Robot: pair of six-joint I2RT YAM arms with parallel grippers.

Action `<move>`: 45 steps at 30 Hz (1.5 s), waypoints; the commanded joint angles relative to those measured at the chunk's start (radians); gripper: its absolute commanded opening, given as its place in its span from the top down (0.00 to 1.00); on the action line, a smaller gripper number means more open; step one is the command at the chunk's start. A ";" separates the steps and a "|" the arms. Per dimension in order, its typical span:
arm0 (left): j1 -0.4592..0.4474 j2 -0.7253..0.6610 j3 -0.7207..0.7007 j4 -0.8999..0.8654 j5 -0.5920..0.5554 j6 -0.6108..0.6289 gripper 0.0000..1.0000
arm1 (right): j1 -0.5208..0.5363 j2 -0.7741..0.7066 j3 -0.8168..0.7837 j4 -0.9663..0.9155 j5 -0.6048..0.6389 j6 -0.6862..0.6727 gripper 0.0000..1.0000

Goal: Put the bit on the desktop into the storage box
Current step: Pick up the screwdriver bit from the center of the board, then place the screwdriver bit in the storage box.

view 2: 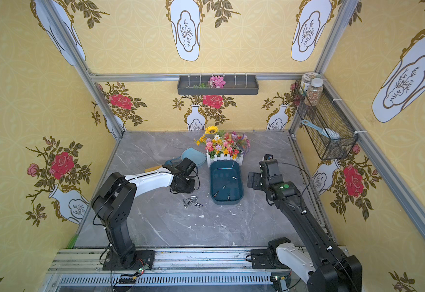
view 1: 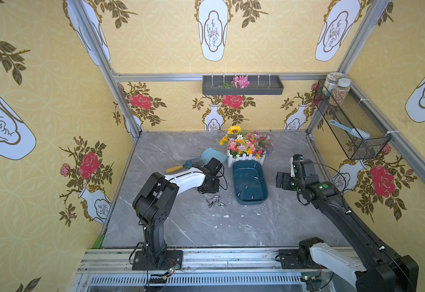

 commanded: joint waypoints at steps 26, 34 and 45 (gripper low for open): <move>-0.008 0.109 0.091 -0.052 -0.018 0.019 0.67 | -0.009 -0.005 -0.007 0.034 0.005 -0.009 0.03; -0.014 0.136 0.092 -0.066 -0.029 0.025 0.79 | -0.011 -0.011 -0.009 0.034 0.006 -0.009 0.03; -0.016 0.090 0.083 -0.064 -0.023 0.025 0.85 | -0.012 -0.025 -0.014 0.024 0.013 -0.010 0.03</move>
